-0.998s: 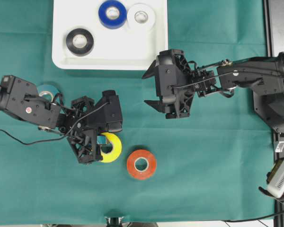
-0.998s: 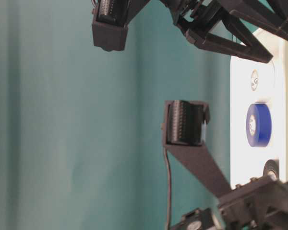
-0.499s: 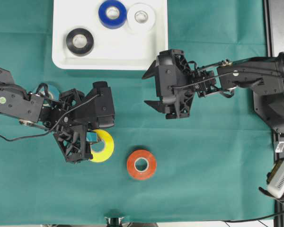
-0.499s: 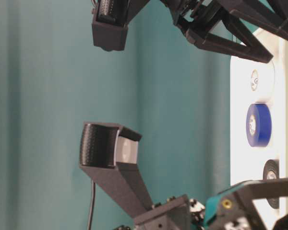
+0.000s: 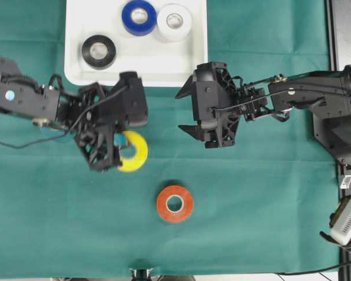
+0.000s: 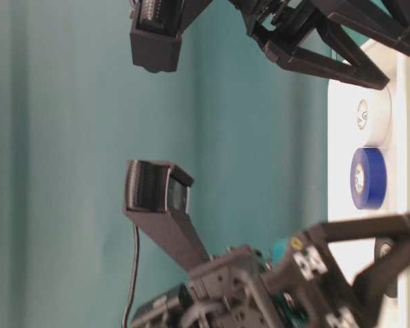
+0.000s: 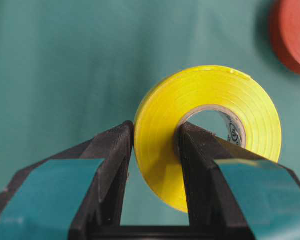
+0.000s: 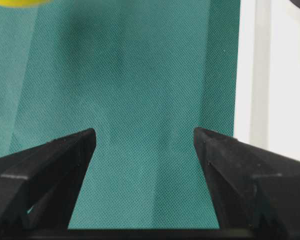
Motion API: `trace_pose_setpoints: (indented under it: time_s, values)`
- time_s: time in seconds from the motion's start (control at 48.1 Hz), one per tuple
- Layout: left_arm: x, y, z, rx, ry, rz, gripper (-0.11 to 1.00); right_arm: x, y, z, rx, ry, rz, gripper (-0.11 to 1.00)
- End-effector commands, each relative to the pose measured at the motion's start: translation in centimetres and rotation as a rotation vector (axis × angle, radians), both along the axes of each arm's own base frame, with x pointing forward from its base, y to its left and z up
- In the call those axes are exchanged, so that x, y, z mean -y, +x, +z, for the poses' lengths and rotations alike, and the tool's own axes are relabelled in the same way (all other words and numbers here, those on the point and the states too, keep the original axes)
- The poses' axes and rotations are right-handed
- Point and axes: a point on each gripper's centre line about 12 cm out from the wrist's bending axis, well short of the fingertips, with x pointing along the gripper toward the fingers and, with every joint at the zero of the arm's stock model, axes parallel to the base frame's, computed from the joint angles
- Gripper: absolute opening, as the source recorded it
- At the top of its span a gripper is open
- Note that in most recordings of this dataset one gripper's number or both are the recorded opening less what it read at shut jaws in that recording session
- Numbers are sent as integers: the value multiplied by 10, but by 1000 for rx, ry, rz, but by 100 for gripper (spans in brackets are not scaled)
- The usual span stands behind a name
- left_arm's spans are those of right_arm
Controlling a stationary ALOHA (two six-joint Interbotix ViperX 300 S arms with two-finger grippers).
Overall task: Put the tape alternately from left to right into the white case.
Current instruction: 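Carry the yellow roll with the left gripper into the tray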
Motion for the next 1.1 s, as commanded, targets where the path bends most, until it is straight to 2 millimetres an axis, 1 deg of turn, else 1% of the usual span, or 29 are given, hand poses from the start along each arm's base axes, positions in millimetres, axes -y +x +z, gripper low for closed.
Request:
trace_pose_setpoints:
  time_s: [0.0, 0.27, 0.457, 0.728, 1.081]
  values:
    - [-18, 8, 26, 76, 8, 31, 27, -2, 5, 9, 31, 6, 4, 91]
    - [-65, 14, 31, 95, 53, 91, 27, -3, 4, 8, 30, 5, 7, 91]
    - [-95, 16, 26, 90, 99, 108, 27, -4, 4, 8, 38, 9, 12, 91]
    - [-126, 21, 21, 106, 117, 162, 27, -5, 5, 8, 48, 14, 19, 91]
    - [-157, 17, 18, 126, 125, 236, 27, -6, 6, 10, 53, 15, 19, 91]
